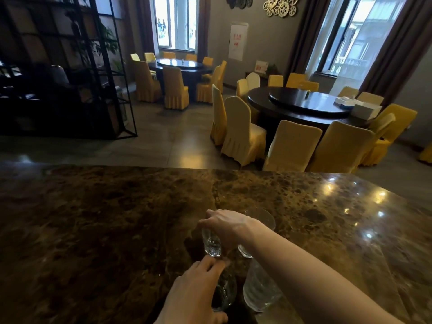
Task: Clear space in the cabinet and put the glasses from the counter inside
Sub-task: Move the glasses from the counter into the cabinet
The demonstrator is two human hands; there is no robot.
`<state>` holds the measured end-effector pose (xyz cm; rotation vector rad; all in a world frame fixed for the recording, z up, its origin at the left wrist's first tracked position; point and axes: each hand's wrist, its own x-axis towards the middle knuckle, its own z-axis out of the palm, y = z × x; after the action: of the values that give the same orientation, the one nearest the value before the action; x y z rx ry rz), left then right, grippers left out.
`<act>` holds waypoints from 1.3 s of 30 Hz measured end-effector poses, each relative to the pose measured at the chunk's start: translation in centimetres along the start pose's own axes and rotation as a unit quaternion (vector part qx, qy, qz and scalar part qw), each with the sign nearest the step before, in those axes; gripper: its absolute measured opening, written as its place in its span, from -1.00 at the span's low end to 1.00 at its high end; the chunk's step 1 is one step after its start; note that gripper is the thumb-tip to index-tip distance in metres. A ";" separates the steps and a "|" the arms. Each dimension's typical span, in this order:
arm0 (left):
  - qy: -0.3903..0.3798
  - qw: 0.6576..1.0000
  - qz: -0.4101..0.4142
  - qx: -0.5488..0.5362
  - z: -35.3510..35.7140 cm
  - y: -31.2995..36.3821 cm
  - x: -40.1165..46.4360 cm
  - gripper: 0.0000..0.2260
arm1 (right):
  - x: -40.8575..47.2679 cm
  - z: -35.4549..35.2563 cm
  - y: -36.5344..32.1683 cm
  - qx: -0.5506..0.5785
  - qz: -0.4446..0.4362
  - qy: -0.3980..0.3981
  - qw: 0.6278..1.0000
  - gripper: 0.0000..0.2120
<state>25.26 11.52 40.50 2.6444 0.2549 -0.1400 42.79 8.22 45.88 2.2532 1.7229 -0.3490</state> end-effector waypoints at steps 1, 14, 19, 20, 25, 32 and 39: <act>0.004 1.000 0.000 0.002 0.1 0.0 0.1 -0.15 | 0.1 0.1 0.0 -0.004 -0.003 0.004 1.000 -0.19; 0.019 1.000 0.018 -0.004 -1.3 -0.7 -0.6 -0.25 | -0.3 -1.5 -1.1 0.005 0.002 0.062 0.998 -0.18; 0.048 0.998 0.044 -0.017 -3.3 -1.8 -2.9 -0.27 | -1.4 -3.7 -3.0 0.019 0.008 0.090 0.996 -0.10; 0.054 0.997 0.049 -0.020 -3.6 -2.0 -3.5 -0.29 | -1.6 -4.0 -3.5 0.023 0.009 0.096 0.995 -0.10; 0.058 0.996 0.060 -0.031 -4.3 -3.2 -7.1 -0.30 | -3.4 -4.5 -6.1 0.042 0.026 0.121 0.991 -0.10; 0.088 0.995 0.026 -0.027 -4.2 -3.7 -12.2 -0.22 | -8.9 -3.2 -8.6 0.074 0.080 0.138 0.984 -0.21; 0.140 0.989 0.004 -0.038 -3.4 -0.8 -16.9 -0.19 | -18.4 0.4 -11.2 0.084 0.110 0.165 0.976 -0.21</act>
<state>8.75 11.21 45.60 2.5833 0.3350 0.2404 27.23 -5.69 51.19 2.7233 1.6160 -0.0746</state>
